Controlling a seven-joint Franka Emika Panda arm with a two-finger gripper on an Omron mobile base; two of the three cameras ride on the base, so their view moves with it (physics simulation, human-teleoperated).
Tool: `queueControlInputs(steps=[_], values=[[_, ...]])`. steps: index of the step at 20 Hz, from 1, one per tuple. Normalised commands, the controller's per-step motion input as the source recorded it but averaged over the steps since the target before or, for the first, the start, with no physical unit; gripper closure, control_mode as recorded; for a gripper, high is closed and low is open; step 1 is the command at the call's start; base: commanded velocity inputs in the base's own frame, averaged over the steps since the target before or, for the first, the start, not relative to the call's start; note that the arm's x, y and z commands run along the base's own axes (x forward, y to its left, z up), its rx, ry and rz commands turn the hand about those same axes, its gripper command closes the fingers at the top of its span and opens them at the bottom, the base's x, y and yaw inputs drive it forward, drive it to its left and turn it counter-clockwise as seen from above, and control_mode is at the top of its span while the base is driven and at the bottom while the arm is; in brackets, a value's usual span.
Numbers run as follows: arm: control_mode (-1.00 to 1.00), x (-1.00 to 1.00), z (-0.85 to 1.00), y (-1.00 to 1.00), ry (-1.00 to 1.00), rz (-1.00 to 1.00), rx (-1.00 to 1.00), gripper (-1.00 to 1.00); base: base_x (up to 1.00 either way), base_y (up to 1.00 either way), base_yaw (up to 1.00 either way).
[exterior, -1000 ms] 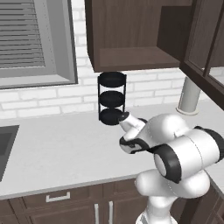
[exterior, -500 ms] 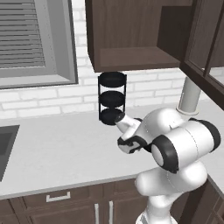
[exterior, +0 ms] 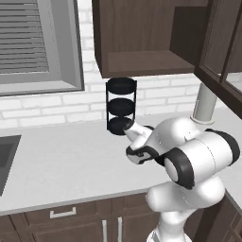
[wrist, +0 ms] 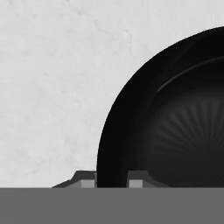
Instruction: Pick up the bowls on the counter and stack them on top of one another in the open cabinet. Place the smaller bowl on top of the larger bowl.
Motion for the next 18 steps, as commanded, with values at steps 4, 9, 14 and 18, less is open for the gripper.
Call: queueControlInputs(steps=[4,9,14,18], values=[[-1.0,-0.19,0.85,0.02,-0.2,0.03,0.0,1.0,0.0,0.0,0.0],[-1.0,-0.24,1.0,0.24,-0.26,0.09,0.0,1.0,0.0,0.0,0.0],[-1.0,-0.22,1.0,0.24,-0.19,0.19,0.0,1.0,0.0,0.0,0.0],[-1.0,-0.19,1.0,0.15,-0.1,0.29,0.0,1.0,0.0,0.0,0.0]])
